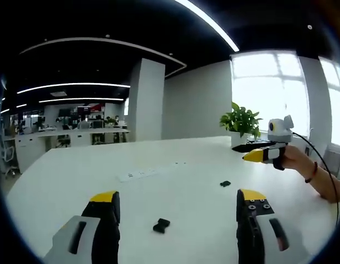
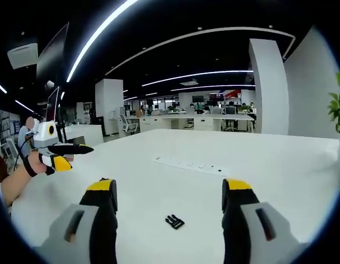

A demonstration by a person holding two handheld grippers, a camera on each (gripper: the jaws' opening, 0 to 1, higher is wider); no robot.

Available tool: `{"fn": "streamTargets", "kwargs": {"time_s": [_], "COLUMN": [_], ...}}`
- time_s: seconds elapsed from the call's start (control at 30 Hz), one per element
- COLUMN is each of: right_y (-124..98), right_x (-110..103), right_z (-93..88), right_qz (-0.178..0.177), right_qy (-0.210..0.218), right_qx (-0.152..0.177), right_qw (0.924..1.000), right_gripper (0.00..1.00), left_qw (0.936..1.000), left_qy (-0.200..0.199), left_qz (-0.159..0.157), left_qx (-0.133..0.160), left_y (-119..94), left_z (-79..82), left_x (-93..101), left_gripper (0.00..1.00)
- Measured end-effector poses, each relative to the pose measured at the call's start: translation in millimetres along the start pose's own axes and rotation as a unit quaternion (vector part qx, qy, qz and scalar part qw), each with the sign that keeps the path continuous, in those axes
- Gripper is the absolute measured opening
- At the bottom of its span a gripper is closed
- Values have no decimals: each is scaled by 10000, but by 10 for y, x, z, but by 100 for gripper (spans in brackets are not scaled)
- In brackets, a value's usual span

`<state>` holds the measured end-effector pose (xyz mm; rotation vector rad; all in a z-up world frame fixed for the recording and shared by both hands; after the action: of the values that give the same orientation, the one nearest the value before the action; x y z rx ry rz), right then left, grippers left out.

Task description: Snap the two parts of the plastic buckle together until the buckle closes and remains connected.

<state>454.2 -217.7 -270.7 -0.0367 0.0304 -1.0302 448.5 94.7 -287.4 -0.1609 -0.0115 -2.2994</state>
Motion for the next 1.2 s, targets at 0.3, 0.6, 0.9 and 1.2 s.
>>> {"fn": "streamTargets", "kwargs": {"time_s": [0.3,0.6,0.9,1.2], "right_y": [-36,-46,-38,-36], "right_x": [-27,-75,-74,-48], "right_z": [-57,-83,-132,-171], "right_qz": [-26,53,75,57], "right_qy": [-58,-68,-86,-65], "right_qx": [-158,-235,-296,-329], "right_qw": [9999,9997,9995,9994], "right_gripper": [78,78,78,77], "left_qw": [9998,9997,9994,9986], "left_qy": [163,156,152,279], "left_qz": [-30,-38,-39,25], "left_qx": [-76,-160,-295,-442], "left_y": [-30,-30,-22,-27], "left_z": [-10,-40,-114,-165], "left_x": [39,38,27,7], "left_gripper": [90,89,89,89]}}
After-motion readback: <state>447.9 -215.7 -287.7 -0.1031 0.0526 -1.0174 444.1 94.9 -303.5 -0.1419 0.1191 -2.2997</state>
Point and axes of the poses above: the point that each gripper's makers call its tool centre point, and the gripper's own axes: y roughly forward along the fingers, x roughly to its right, z roughly out of its top, the point moved 7 cm from there along -y, roughly backward along the fingers, and after that the axes turned 7 degrees about x, right-handed, at the moved point
